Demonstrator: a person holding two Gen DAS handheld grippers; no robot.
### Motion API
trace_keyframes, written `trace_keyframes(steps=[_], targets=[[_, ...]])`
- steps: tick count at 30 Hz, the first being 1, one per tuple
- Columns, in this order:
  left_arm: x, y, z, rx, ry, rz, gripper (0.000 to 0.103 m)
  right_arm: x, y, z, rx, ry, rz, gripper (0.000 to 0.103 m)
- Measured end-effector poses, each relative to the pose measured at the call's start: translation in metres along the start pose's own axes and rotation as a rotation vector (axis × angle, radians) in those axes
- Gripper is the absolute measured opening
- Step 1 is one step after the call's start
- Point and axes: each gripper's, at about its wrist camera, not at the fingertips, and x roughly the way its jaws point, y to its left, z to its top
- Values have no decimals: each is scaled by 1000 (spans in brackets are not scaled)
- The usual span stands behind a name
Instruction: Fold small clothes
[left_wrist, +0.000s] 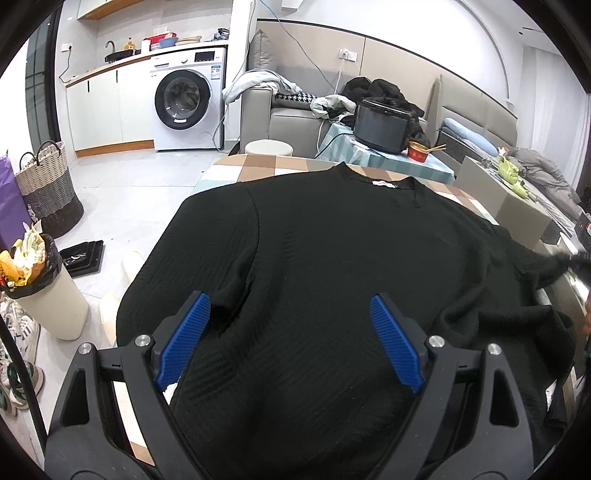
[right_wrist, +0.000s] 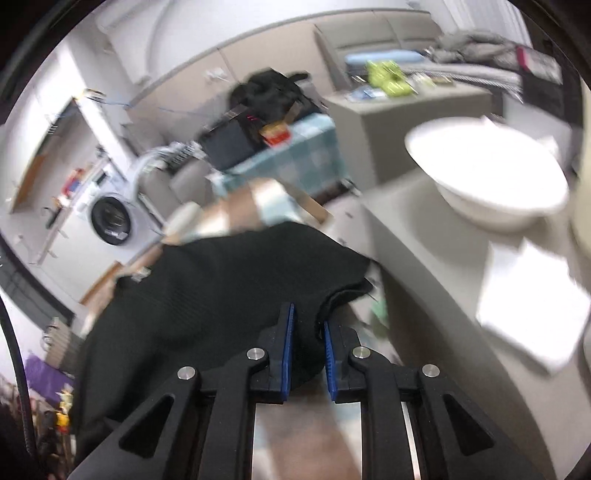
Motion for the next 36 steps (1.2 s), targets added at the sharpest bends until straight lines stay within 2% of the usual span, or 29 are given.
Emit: trace_keyframes(steps=[4, 6, 8, 11, 12, 13, 16, 20, 23, 26, 27, 29, 30, 31, 36], targets=[[-4, 4, 0, -4, -9, 5, 87, 9, 74, 19, -176, 13, 208, 14], [-8, 6, -1, -10, -15, 14, 87, 21, 119, 15, -279, 78, 343, 14], [-12, 8, -2, -19, -19, 20, 88, 34, 155, 3, -365, 147, 429, 14], [-14, 13, -5, -33, -16, 36, 88, 46, 183, -19, -473, 238, 502, 25], [-15, 14, -5, -36, -14, 38, 88, 50, 185, -25, -497, 270, 517, 41], [-15, 16, -6, -40, -10, 41, 88, 48, 182, -30, -508, 279, 510, 51], [-15, 17, -7, -42, -9, 42, 88, 48, 156, -33, -501, 270, 413, 51], [-15, 18, -8, -44, -8, 36, 88, 63, 113, -43, -424, 327, 169, 51], [-13, 14, -6, -42, -2, 33, 88, 77, 93, -47, -359, 384, 159, 51], [-15, 13, -4, -40, 8, 49, 88, 83, 98, -56, -387, 397, 187, 51], [-16, 14, -5, -44, 10, 57, 88, 83, 97, -61, -402, 397, 186, 50], [-18, 18, -5, -60, 13, 70, 88, 95, 103, -63, -431, 392, 143, 32], [-18, 20, -5, -69, 15, 75, 88, 100, 101, -63, -441, 391, 90, 14], [-19, 25, -6, -86, 20, 86, 88, 101, 98, -63, -440, 395, 69, 9], [-23, 64, -16, -216, 45, 139, 88, 88, 84, -68, -451, 394, 50, 9]])
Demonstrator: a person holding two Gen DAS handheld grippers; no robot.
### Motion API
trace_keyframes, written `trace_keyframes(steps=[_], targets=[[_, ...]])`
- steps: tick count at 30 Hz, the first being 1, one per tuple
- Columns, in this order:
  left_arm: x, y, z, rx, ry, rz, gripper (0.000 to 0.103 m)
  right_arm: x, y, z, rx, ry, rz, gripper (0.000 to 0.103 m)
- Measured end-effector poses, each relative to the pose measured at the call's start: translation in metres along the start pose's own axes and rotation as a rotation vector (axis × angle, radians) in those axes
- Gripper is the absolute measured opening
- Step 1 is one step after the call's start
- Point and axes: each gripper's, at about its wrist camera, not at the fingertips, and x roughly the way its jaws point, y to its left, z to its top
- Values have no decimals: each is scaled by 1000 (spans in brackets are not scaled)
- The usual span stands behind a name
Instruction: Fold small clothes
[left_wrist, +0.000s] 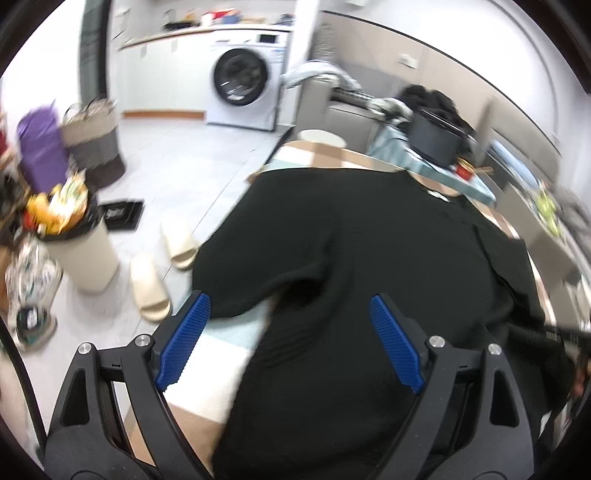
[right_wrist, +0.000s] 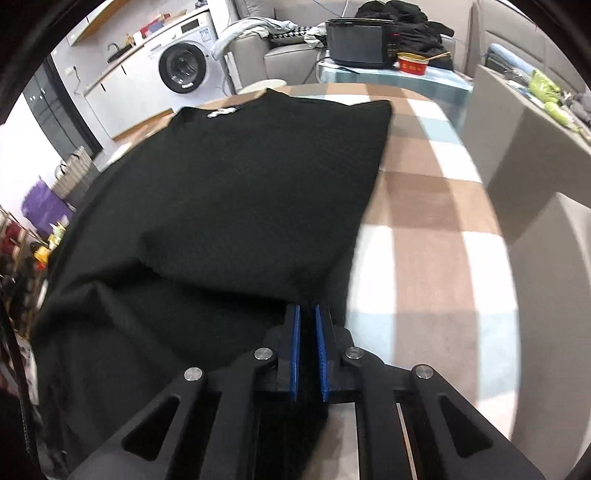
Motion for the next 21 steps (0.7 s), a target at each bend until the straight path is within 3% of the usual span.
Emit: trace_keyframes(steps=[2, 4, 10, 16, 19, 21], targets=[[6, 22, -1, -68, 16, 14, 88, -7, -1, -3, 2, -20, 28, 19], [13, 41, 1, -129, 25, 30, 88, -15, 0, -5, 8, -50, 60, 37], [45, 72, 12, -172, 69, 60, 85, -31, 7, -4, 29, -113, 82, 47], [92, 69, 16, -133, 170, 94, 61, -32, 4, -7, 69, -108, 73, 48], [100, 69, 18, -140, 163, 82, 45, -33, 0, -8, 104, -101, 79, 49], [100, 71, 21, -144, 126, 110, 21, -32, -1, -6, 114, -106, 80, 49]])
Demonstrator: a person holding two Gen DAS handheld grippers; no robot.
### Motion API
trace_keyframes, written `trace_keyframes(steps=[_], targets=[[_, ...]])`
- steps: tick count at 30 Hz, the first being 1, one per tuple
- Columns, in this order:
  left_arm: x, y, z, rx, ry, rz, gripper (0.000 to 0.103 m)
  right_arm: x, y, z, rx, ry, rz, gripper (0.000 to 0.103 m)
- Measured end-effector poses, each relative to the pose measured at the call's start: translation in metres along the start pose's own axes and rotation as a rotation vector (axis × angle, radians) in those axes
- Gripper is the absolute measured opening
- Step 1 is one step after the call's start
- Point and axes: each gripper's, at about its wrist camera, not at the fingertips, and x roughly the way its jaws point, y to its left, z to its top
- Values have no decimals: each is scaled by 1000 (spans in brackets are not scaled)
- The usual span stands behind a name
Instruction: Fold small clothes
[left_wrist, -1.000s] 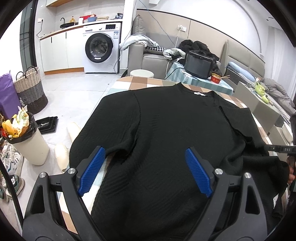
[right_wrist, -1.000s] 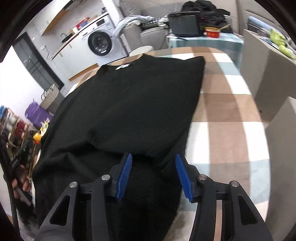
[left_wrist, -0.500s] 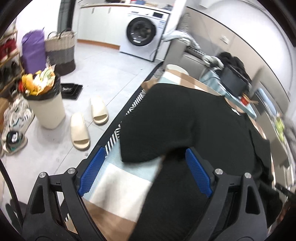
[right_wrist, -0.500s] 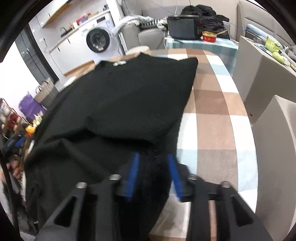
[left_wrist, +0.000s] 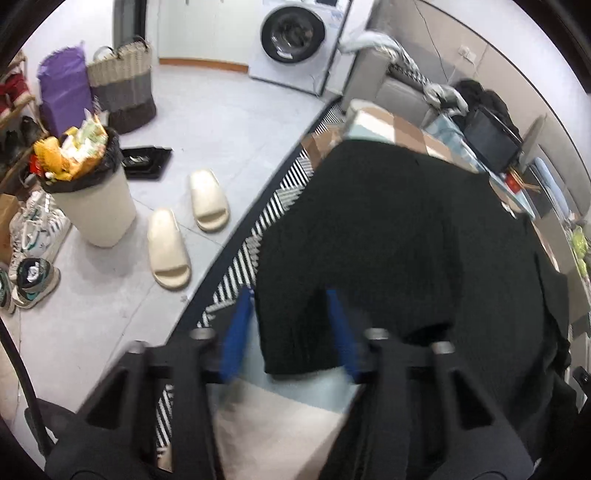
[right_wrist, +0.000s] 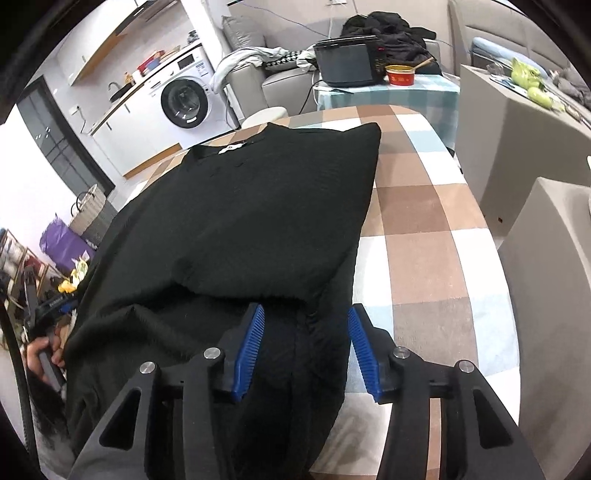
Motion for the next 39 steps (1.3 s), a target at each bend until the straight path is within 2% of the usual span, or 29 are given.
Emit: trace_keyframes(steps=[3, 8, 14, 19, 22, 26, 29, 31, 32, 33, 36, 39], targets=[[-3, 3, 4, 2, -18, -10, 4, -1, 1, 0, 7, -12, -1, 49], [-19, -3, 17, 26, -75, -9, 3, -3, -1, -1, 31, -22, 15, 49], [-52, -23, 38, 66, -144, -48, 3, -7, -4, -6, 51, -23, 17, 49], [-81, -72, 55, 164, -206, -115, 3, -10, -5, -9, 59, -26, 22, 49], [-94, -123, 55, 258, -225, -201, 3, -13, -5, -10, 56, -32, 22, 49], [-87, -190, 30, 361, -155, -333, 3, -16, -7, -10, 61, -36, 21, 49], [-69, -227, -3, 429, -41, -423, 3, -15, -9, -11, 66, -40, 16, 52], [-65, -234, -21, 467, 20, -435, 12, -12, -10, -10, 76, -33, 14, 52], [-66, -233, -26, 479, 28, -422, 22, -11, -10, -10, 77, -29, 13, 52], [-67, -230, -30, 480, 23, -412, 33, -11, -9, -10, 74, -29, 12, 52], [-79, -209, -27, 436, -27, -373, 59, -7, -8, -10, 71, -28, 18, 52], [-77, -190, -13, 384, -57, -290, 60, -4, -8, -9, 80, -26, 30, 52]])
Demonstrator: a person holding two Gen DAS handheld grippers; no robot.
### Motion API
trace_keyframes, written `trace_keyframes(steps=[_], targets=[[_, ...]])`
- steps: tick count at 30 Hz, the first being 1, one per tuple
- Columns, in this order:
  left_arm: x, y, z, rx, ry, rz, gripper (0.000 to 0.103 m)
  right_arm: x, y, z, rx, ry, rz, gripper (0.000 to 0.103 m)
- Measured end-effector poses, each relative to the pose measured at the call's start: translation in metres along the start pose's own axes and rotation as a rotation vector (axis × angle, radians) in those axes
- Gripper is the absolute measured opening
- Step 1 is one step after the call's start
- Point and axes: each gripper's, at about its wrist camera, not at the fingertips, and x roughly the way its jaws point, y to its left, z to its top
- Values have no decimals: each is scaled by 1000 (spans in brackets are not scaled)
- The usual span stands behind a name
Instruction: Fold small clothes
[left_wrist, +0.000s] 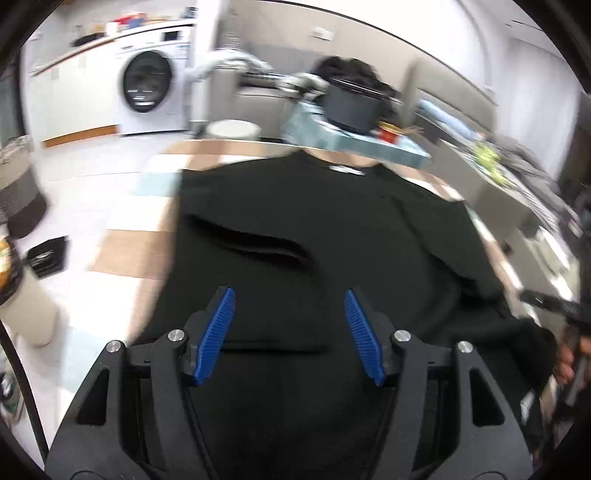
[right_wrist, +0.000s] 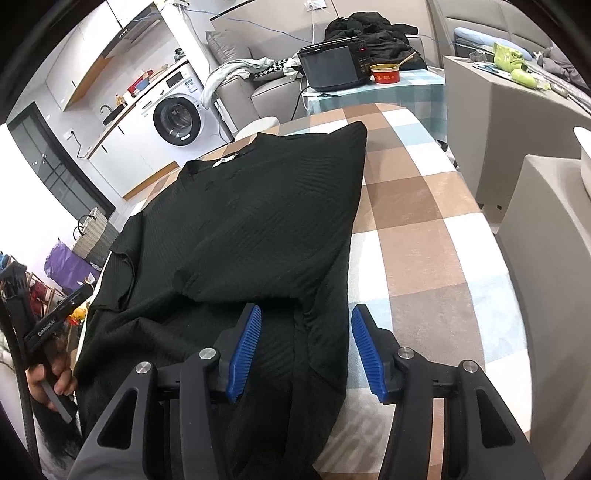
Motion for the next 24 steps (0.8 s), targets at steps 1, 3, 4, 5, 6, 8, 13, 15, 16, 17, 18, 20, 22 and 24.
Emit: trace_keyframes(steps=[1, 3, 4, 5, 6, 8, 13, 15, 16, 17, 18, 20, 22, 24], targets=[[2, 8, 4, -11, 3, 11, 60, 0, 0, 0, -1, 1, 2, 52], [10, 28, 15, -45, 12, 1, 60, 1, 0, -1, -2, 1, 4, 52], [10, 44, 15, -60, 19, 4, 59, 0, 0, -1, -1, 2, 3, 53], [18, 49, 22, -75, 25, 0, 59, -1, 0, -2, 0, 2, 3, 53], [26, 55, 26, -81, 34, -11, 59, -2, -1, -2, 2, 1, 4, 53], [44, 60, 35, -101, 71, -37, 59, -5, -2, -3, 7, -2, -1, 53], [95, 70, 47, -190, 202, -111, 59, -7, -7, -8, 31, 2, -13, 57], [99, 59, 53, -177, 168, -151, 59, -6, -8, -9, 33, 6, -15, 57], [94, 46, 56, -138, 135, -205, 59, -5, -8, -9, 33, 9, -16, 57], [86, 28, 56, -86, 104, -259, 60, -4, -7, -9, 34, 12, -19, 57], [74, 13, 58, -13, 70, -304, 64, -4, -7, -8, 35, 15, -19, 57], [56, -11, 56, 108, 15, -309, 76, -4, -6, -7, 31, 20, -16, 57], [47, -19, 52, 157, 13, -274, 80, -5, -5, -6, 24, 13, -17, 57], [49, -13, 51, 126, 52, -255, 80, -7, -4, -5, 24, 8, -14, 57]])
